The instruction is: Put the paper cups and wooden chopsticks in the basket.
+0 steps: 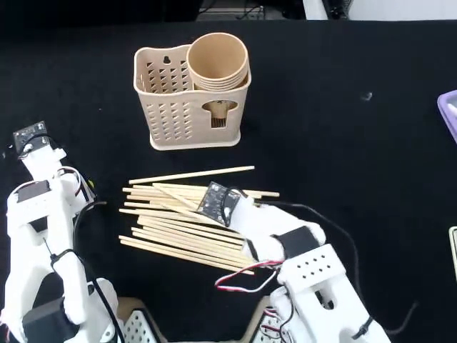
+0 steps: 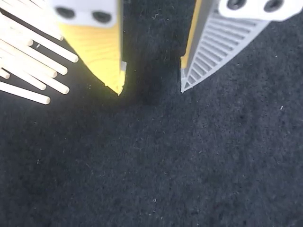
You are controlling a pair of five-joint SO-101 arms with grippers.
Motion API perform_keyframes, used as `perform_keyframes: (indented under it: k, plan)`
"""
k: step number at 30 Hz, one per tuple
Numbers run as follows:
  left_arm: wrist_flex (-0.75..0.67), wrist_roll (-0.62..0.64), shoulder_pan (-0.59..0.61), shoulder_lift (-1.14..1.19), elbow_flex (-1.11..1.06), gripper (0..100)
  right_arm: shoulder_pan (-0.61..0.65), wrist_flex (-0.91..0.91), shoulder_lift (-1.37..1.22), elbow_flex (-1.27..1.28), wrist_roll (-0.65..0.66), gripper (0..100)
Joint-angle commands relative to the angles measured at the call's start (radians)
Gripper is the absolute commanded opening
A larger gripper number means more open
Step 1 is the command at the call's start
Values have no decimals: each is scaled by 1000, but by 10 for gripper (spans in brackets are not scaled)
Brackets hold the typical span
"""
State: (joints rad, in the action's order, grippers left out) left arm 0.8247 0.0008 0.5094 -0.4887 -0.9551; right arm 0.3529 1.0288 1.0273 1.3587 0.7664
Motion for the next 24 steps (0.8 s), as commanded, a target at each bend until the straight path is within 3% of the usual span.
perform_keyframes:
  k: [1, 9, 15, 19, 24]
  plan:
    - [-18, 5, 5, -3, 5, 188, -69, -9, 24, -5, 25, 11]
    - [-18, 5, 5, -3, 5, 188, -103, 32, 24, -31, 8, 138]
    - [-20, 5, 5, -3, 5, 188, 28, -35, 10, -79, -169, 141]
    - [-20, 5, 5, -3, 5, 188, 103, -166, -124, -88, -265, 142]
    - [-20, 5, 5, -3, 5, 188, 104, -206, -409, -240, -270, 142]
